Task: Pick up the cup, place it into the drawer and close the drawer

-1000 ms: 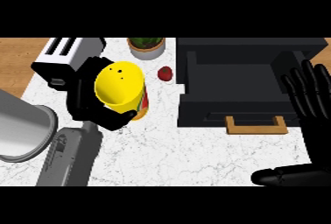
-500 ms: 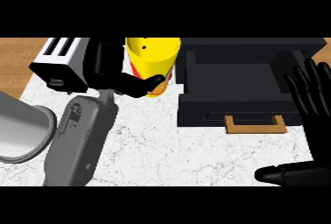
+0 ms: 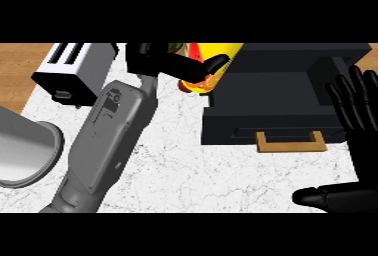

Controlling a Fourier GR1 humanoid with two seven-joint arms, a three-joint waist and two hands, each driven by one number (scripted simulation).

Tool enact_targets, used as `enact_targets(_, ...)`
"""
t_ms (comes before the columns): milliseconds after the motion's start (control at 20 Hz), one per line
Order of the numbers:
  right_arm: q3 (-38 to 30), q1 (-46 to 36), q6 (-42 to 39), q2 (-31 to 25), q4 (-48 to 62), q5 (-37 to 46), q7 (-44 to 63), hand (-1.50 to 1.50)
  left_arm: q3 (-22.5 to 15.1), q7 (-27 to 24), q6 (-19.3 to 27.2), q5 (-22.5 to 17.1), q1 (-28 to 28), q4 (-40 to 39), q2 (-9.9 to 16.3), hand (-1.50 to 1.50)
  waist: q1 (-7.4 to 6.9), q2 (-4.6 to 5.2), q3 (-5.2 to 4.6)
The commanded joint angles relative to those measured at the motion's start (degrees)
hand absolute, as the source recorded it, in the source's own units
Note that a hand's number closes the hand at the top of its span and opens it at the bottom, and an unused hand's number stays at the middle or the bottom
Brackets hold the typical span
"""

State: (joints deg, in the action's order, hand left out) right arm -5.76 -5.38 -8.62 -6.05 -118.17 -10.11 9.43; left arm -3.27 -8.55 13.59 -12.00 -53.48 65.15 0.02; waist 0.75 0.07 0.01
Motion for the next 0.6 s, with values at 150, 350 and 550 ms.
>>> enact_targets(150,0.4,2.0,-0.5,0.7,1.8,1.3,-3.0,-1.50,-3.0,-2.6,3.1,-1.7,-8.1,-12.6,0.0,1.50,0.32,0.09,0.01)
enact_targets(350,0.9,2.5,-1.9,1.3,4.4,1.5,-6.1,-1.50,-4.6,-4.1,6.9,-6.3,-12.3,-17.2,0.0,1.50,0.42,0.14,0.02)
enact_targets(550,-0.7,-0.7,-1.5,-0.1,3.2,-1.1,-2.7,-1.50,-6.1,-7.2,8.2,-9.4,-18.7,-27.5,0.0,1.50,1.47,0.36,0.03)
